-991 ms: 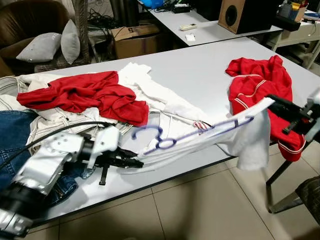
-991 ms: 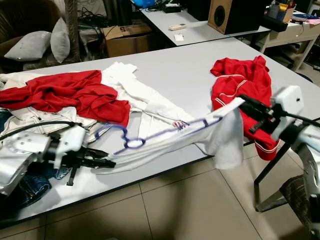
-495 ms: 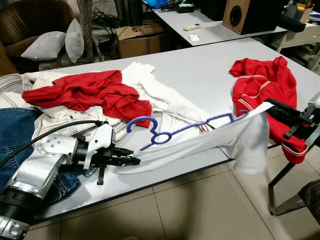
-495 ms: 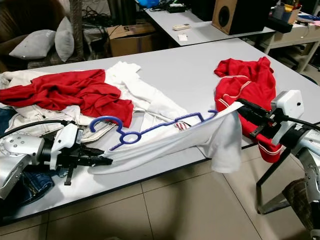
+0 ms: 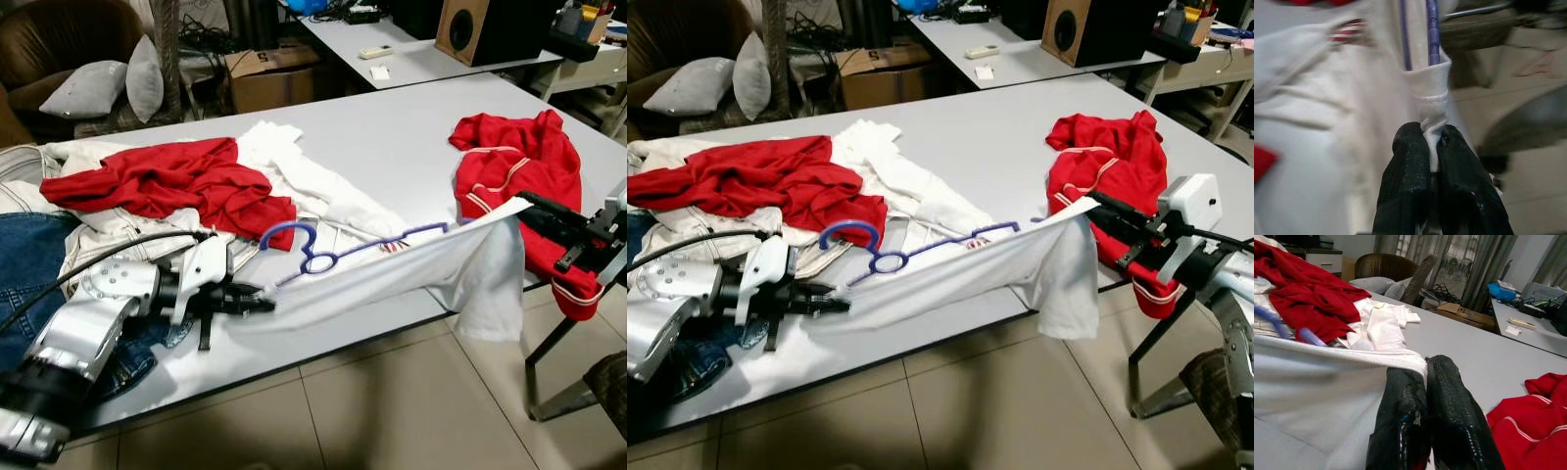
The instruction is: Hang hanger
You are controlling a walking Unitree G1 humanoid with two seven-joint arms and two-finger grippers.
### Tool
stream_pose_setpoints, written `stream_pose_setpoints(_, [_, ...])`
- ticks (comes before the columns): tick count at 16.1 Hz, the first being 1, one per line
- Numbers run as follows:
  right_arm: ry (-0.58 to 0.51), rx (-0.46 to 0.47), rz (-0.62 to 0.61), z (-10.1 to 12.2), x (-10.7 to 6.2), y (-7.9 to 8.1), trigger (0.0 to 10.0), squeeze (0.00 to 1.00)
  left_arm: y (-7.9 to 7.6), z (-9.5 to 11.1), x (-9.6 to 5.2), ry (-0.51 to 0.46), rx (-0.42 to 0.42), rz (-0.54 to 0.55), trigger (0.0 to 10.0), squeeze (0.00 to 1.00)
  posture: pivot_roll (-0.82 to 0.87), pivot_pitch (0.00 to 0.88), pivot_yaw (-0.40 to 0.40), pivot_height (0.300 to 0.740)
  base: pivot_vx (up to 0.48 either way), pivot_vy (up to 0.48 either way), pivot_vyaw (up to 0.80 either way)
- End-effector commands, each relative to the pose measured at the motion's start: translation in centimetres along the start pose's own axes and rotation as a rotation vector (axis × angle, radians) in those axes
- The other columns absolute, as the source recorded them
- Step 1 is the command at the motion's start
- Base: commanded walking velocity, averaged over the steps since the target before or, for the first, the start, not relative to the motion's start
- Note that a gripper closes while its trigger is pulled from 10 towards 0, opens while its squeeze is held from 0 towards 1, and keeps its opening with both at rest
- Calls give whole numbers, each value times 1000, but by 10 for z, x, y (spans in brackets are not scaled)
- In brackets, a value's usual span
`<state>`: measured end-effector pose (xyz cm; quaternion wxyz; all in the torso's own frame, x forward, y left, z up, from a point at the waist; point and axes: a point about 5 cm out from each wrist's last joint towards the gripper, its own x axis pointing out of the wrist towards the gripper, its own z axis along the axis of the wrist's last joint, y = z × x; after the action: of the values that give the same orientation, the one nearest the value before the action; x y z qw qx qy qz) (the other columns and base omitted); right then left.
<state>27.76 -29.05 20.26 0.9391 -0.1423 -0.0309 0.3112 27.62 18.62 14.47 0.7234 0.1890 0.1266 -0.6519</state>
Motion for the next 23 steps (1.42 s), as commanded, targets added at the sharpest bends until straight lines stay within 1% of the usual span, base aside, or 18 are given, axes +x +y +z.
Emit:
stream_pose_setpoints(1, [-23, -25, -42, 11, -4, -11, 0, 0, -10, -6, 1, 33, -39, -91, 0, 0, -46, 0, 55, 740, 0, 0, 0])
stream_pose_setpoints(2, [-24, -28, -38, 13, -2, -12, 0, 0, -13, -5, 5, 18, -48, -123, 0, 0, -46, 0, 55, 740, 0, 0, 0])
stream_pose_setpoints(3, [-21, -32, -33, 13, -1, -13, 0, 0, -12, -3, 7, -5, -51, -126, 0, 0, -46, 0, 55, 740, 0, 0, 0])
stream_pose_setpoints(4, [-16, -36, -29, 13, 0, -14, 0, 0, -12, -2, 8, -7, -57, -135, 0, 0, -45, 0, 54, 740, 0, 0, 0])
stream_pose_setpoints(6, [-14, -37, -24, 13, 2, -15, 0, 0, -15, -4, 9, 27, -62, -168, 0, 0, -44, 0, 51, 740, 0, 0, 0])
stream_pose_setpoints(7, [-20, -43, -11, 15, 7, -15, 0, 0, -18, -13, 12, 122, -64, -194, 0, 0, -41, 0, 51, 740, 0, 0, 0])
stream_pose_setpoints(8, [-28, -47, 4, 18, 11, -14, 0, 0, -18, -19, 17, 187, -47, -197, 0, 0, -40, 0, 48, 740, 0, 0, 0])
stream_pose_setpoints(10, [-40, -58, 36, 24, 17, -11, 0, 0, -11, -20, 27, 189, -34, -153, 0, 0, -42, 0, 49, 740, 0, 0, 0])
stream_pose_setpoints(12, [-47, -66, 37, 27, 19, -12, 0, 0, -9, -20, 29, 199, -27, -145, 0, 0, -42, 0, 49, 740, 0, 0, 0])
stream_pose_setpoints(13, [-51, -72, 37, 29, 19, -14, 0, 0, -7, -19, 30, 211, -4, -137, 0, 0, -42, 0, 49, 740, 0, 0, 0])
stream_pose_setpoints(14, [-50, -78, 40, 30, 19, -15, 0, 0, -4, -19, 31, 218, -6, -113, 0, 0, -41, 0, 48, 740, 0, 0, 0])
stream_pose_setpoints(16, [-57, -85, 33, 32, 19, -16, 0, 0, -4, -23, 29, 284, 18, -121, 0, 0, -36, 0, 46, 740, 0, 0, 0])
stream_pose_setpoints(18, [-107, -105, -26, 44, 27, -21, 0, 0, -5, -18, 36, 336, 81, -145, 0, 0, -32, 0, 43, 740, 0, 0, 0])
stream_pose_setpoints(19, [-132, -111, -12, 50, 31, -18, 0, 0, -4, -11, 40, 343, 113, -140, 0, 0, -30, 0, 40, 740, 0, 0, 0])
stream_pose_setpoints(21, [-143, -124, 41, 55, 35, -8, 0, 0, 0, 1, 43, 313, 136, -108, 0, 0, -33, 0, 40, 740, 0, 0, 0])
stream_pose_setpoints(23, [-98, -125, 122, 44, 38, 8, 0, 0, 5, 24, 41, 188, 203, -81, 0, 0, -35, 0, 39, 740, 0, 0, 0])
